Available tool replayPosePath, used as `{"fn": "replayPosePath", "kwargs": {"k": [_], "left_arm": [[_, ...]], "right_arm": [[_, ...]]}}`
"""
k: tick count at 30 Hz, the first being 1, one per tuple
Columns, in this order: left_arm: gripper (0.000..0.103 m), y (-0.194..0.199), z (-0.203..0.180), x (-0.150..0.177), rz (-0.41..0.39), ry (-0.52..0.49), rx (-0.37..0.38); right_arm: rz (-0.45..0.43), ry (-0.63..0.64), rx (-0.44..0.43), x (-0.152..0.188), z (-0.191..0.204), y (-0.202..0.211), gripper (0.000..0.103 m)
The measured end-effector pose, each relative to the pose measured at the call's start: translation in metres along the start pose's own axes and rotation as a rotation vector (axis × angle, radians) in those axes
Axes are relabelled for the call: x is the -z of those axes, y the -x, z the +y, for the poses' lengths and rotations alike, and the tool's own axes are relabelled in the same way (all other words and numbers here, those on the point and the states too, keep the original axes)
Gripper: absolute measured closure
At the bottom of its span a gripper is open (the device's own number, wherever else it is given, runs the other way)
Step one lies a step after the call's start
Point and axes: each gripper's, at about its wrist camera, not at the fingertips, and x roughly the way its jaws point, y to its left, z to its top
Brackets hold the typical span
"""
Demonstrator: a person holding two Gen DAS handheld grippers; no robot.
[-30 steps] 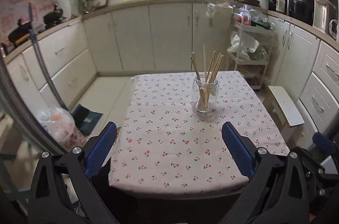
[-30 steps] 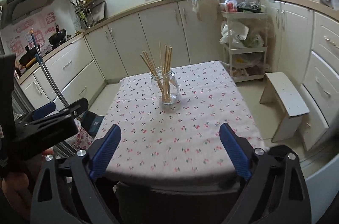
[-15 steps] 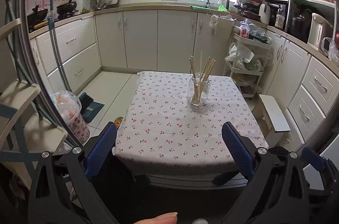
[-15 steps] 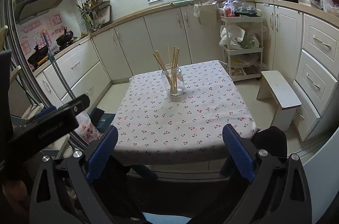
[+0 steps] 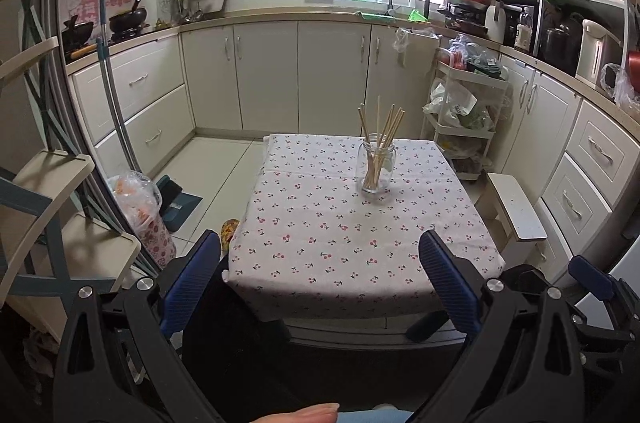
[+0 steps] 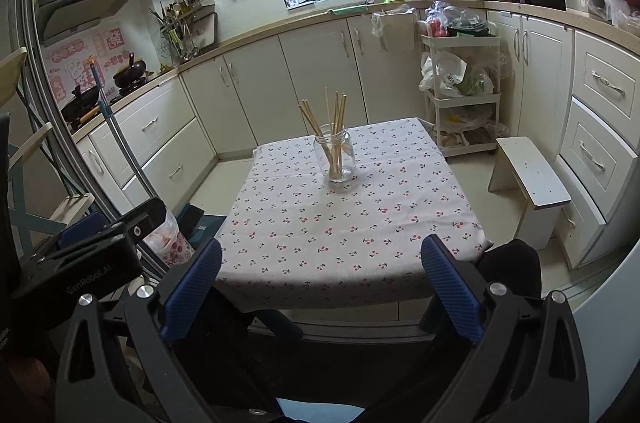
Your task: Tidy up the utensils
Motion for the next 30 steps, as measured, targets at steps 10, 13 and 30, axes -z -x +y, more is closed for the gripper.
{"fn": "replayPosePath", "kwargs": {"k": [10, 13, 30], "left_arm": [[0.008, -0.0007, 0.0051, 0.0010, 0.006, 0.016, 0.003], [0.008, -0.0003, 0.0056, 0.0010, 0.004, 0.017, 0.003], [0.008, -0.0001, 0.0065, 0.0012, 0.006, 0.022, 0.005]], "right_arm": [[-0.007, 0.007, 0.001, 0.0012, 0.0015, 0.0029, 0.007], [-0.005, 0.006, 0.001, 0.0014, 0.0020, 0.0031, 0.007], [-0.003, 0.006, 0.000, 0.0029, 0.0050, 0.0044, 0.007]]}}
